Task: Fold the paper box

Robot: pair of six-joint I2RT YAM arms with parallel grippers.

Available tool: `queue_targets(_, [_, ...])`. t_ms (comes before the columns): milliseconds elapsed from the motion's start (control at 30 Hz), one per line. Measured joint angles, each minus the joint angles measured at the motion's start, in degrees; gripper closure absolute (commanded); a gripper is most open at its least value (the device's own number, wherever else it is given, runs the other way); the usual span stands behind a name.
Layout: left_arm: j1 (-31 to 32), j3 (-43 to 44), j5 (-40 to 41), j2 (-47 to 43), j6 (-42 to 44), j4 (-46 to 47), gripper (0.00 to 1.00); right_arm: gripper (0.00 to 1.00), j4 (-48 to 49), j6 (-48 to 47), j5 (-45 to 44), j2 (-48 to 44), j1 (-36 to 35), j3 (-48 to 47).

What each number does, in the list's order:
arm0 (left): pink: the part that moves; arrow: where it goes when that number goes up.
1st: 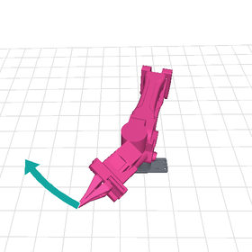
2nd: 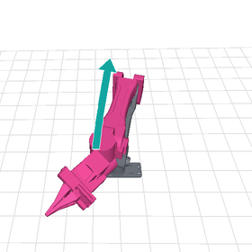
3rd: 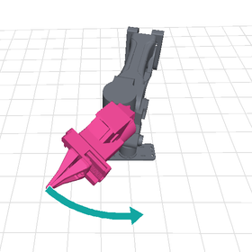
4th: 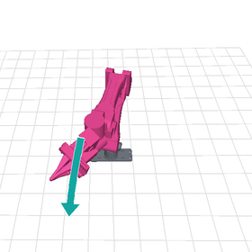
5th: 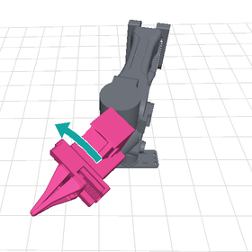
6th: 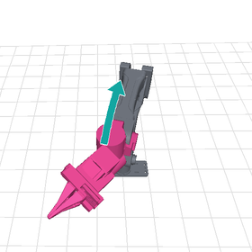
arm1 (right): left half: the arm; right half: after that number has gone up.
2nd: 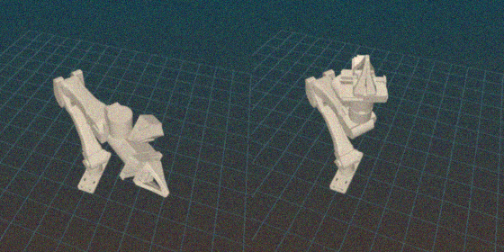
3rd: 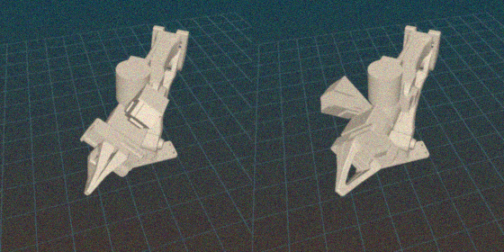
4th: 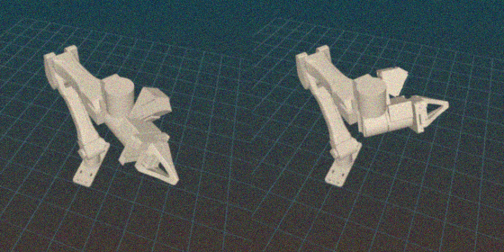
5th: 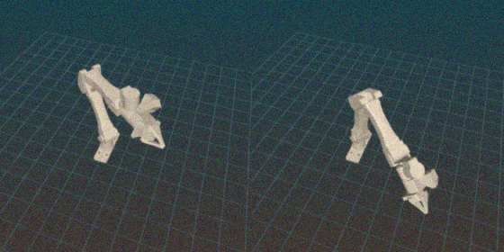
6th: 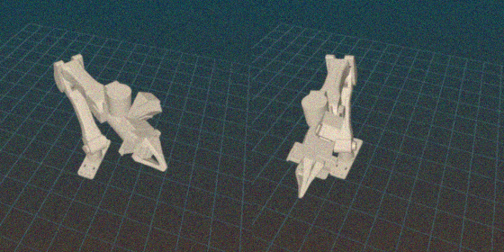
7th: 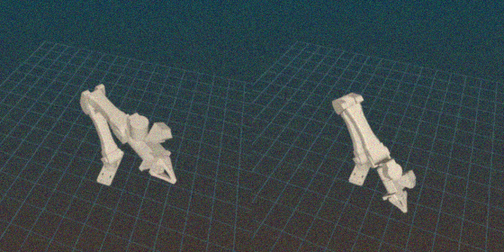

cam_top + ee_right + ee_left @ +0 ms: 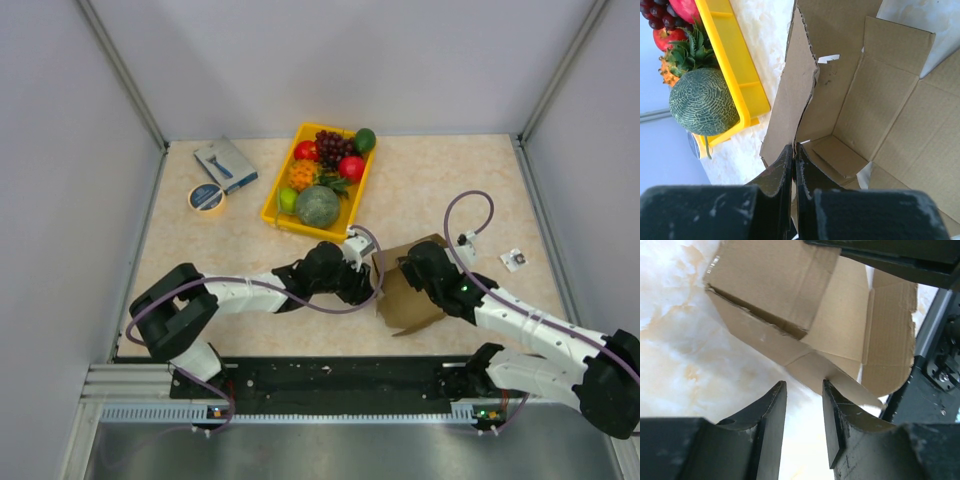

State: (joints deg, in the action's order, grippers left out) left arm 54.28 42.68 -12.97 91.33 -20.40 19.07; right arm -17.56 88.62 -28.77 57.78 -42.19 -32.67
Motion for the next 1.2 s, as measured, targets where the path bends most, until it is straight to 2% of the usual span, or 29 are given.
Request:
queue_targets(400, [0.33, 1.79, -4.74, -0.70, -1.97, -4.63, 0.50, 0.98, 0.04, 0.37, 0.17, -0.46, 0.00, 0.42])
queue_targets(767, [2.32, 10.69, -0.24, 3.56, 0.46, -8.79, 0.48, 0.98, 0.22, 1.49, 0.04, -0.39, 0.11, 0.44])
queue_targets(1067, [2.47, 11.91, 4.00, 4.13, 0.44, -10.84, 0.46, 0.98, 1.20, 1.66, -0.09, -1.11, 0.11, 1.73])
queue_targets(1200, [2.49, 12.26, 4.04, 4.66, 0.42, -10.75, 0.43, 0.93, 1.31, 1.99, 0.00, -1.31, 0.11, 1.95])
